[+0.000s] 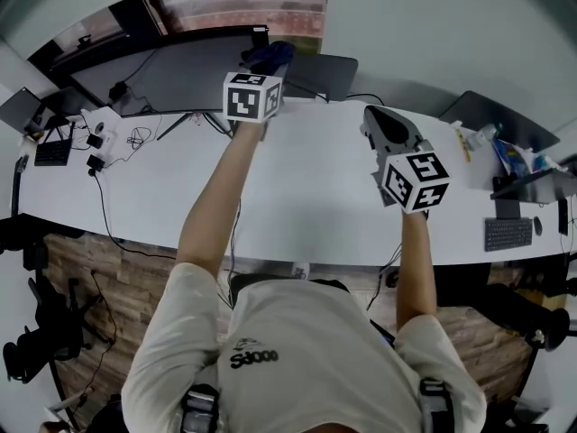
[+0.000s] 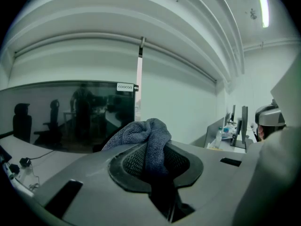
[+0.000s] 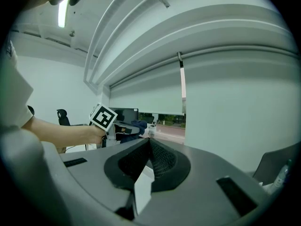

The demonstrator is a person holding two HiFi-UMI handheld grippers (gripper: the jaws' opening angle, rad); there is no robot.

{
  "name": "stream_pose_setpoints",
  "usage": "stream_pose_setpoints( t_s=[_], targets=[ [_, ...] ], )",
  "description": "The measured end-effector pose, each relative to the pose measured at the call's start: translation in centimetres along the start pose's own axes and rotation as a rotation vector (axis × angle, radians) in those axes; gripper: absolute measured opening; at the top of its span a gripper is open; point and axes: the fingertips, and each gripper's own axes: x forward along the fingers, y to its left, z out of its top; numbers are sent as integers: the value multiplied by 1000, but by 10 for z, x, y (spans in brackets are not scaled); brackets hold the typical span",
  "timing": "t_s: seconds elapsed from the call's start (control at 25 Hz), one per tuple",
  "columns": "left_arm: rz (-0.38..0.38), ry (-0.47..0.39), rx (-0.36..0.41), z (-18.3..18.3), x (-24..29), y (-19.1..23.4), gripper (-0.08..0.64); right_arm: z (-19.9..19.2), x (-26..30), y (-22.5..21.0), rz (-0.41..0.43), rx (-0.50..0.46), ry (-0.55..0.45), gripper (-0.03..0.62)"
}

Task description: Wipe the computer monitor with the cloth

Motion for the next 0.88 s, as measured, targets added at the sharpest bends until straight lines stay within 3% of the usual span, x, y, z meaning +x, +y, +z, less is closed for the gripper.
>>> stream_pose_setpoints(
  t_s=[0.4, 0.88],
  targets=[
    [49, 20, -123, -48, 17, 3, 75, -31, 7, 4, 25, 6, 38, -3],
    [76, 132, -45, -131, 44, 5, 75, -64, 27, 8, 57, 30, 67, -3]
  ],
)
